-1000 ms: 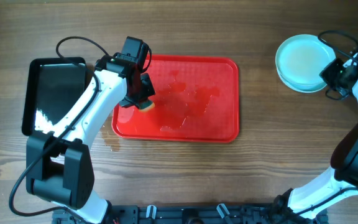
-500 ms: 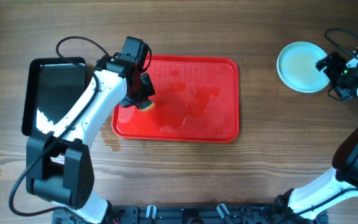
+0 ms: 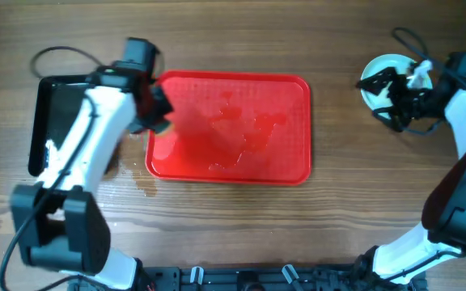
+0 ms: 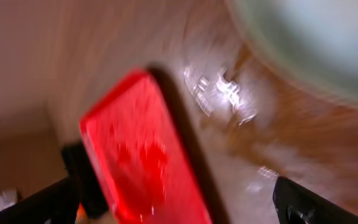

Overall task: Clean dirty plates on tray and stack at the side
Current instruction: 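Move the left gripper over the black tray and drop the sponge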

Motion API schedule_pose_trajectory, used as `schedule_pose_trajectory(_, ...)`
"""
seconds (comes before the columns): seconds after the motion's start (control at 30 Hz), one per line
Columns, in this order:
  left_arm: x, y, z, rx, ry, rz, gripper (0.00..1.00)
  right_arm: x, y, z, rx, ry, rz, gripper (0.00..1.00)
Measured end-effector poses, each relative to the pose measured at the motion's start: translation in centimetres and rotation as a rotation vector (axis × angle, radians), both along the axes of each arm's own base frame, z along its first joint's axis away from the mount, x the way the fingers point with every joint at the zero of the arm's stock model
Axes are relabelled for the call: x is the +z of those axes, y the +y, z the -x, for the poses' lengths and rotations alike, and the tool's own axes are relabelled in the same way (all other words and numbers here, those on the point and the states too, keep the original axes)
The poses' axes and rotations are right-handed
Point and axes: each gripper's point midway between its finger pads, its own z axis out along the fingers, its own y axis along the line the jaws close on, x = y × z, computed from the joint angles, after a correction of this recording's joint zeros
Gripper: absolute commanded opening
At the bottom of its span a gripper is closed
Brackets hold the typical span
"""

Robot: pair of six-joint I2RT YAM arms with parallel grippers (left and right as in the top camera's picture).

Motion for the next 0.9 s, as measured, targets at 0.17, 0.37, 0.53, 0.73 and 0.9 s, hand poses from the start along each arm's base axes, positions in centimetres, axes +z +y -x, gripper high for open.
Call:
schedule_pose_trajectory(0.17,0.4,8.0,0.2,0.211,-0.004,-0.035,0.04,-0.1,5.2,1.2,0.174,0.01,-0.005,1.0)
schedule_pose_trajectory(0.37,0.2,14.4,1.1,0.386,-0.019,-0.051,0.05,-0.2,11.7,1.8,0.364,-0.024,0.023,1.0)
schedule_pose_trajectory(0.53,-0.2,17.3,1.4,0.455,-0.032,-0.06,0.24,-0.7,15.8,2.2,0.456,-0.04,0.084,1.0)
schedule_pose_trajectory(0.73,-2.7,17.8,1.1,0.432,0.022,-0.068,0.87,-1.5,18.7,3.1,0.51,-0.026,0.164,1.0)
schedule_pose_trajectory(0.9,-4.1,18.0,1.2,0.434,0.052,-0.079,0.88,-2.0,20.3,4.2,0.554,-0.009,0.204,0.99)
